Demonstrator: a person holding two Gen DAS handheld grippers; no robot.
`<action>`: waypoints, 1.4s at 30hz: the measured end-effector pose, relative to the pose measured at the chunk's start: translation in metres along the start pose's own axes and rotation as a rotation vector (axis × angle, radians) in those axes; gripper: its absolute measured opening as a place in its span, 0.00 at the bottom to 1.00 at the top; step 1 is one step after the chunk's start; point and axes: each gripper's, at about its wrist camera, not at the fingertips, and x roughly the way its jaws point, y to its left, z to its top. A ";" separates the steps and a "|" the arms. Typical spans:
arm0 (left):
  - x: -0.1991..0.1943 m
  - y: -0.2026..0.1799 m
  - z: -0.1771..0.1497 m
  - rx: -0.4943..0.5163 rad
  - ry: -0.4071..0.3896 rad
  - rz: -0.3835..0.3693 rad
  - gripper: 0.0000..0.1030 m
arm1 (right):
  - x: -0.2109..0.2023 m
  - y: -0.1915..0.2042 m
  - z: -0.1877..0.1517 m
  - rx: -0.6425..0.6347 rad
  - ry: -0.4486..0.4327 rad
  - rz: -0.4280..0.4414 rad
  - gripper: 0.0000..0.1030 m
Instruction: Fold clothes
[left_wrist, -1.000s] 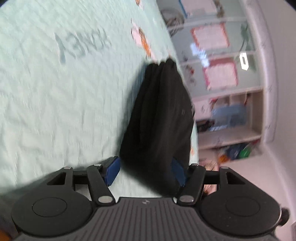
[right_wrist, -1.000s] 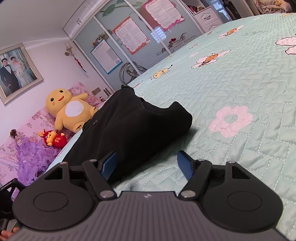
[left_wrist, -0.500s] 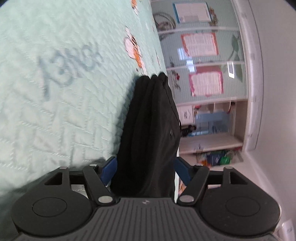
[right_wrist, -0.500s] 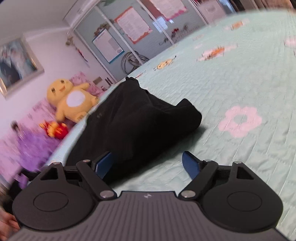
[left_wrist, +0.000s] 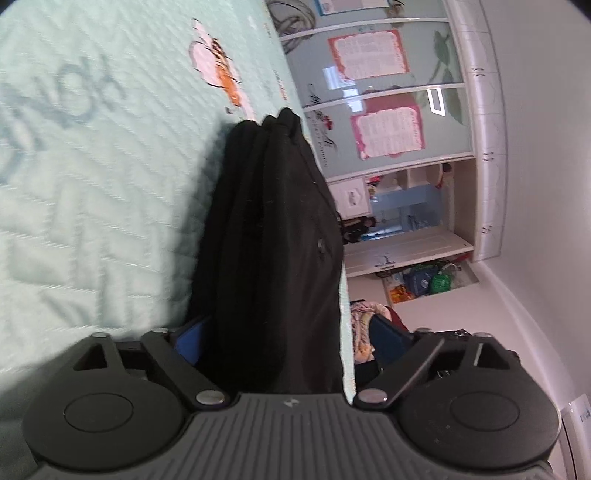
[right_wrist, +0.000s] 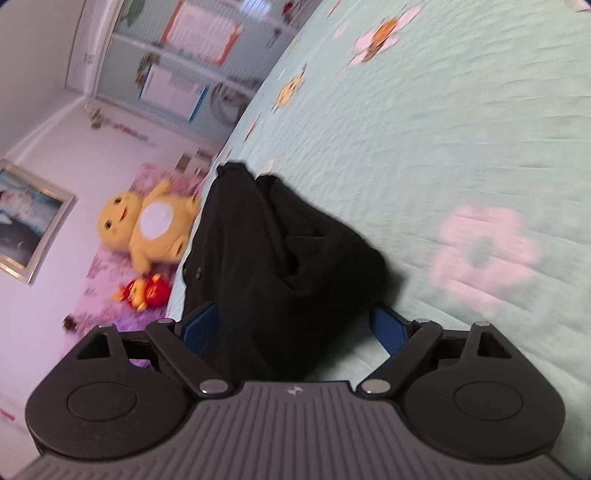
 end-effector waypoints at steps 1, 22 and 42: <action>0.004 -0.001 0.001 0.007 0.006 -0.011 1.00 | 0.008 0.001 0.003 -0.005 0.020 0.009 0.86; -0.014 -0.037 0.087 0.056 0.167 0.029 0.27 | 0.003 0.088 -0.061 0.059 0.054 0.053 0.43; -0.069 -0.074 0.062 0.455 -0.104 0.187 0.58 | -0.060 0.131 -0.096 -0.249 -0.131 -0.285 0.53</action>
